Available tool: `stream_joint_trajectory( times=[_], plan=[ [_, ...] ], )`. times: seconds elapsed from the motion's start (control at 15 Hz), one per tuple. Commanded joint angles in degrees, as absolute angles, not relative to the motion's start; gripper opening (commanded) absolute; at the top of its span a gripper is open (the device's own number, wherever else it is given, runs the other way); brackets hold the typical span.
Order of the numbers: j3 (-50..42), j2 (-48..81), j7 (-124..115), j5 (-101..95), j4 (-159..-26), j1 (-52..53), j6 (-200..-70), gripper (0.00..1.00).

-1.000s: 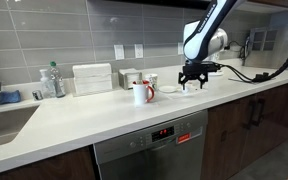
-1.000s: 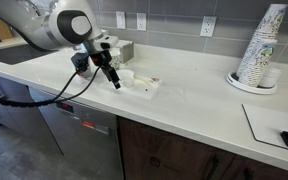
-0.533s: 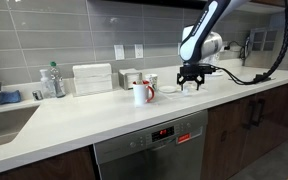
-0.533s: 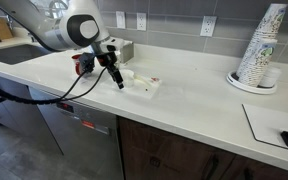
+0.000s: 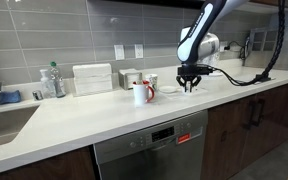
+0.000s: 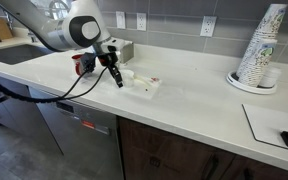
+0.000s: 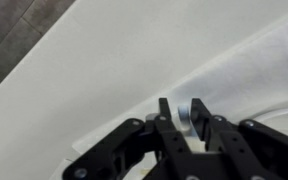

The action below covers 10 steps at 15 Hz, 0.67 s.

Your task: Place the teacup on the saucer

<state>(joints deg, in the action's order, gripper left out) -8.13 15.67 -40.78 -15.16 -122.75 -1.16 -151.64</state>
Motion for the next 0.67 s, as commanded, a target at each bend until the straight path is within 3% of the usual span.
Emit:
stream_joint_trajectory(
  times=[0.0, 0.6],
  plan=[
    [-10.64, 17.36, -42.67, -15.87, -121.51, 0.93, -151.74, 0.02],
    [-11.93, 16.09, -42.83, -17.04, -121.79, 2.74, -152.62, 0.03]
  ],
)
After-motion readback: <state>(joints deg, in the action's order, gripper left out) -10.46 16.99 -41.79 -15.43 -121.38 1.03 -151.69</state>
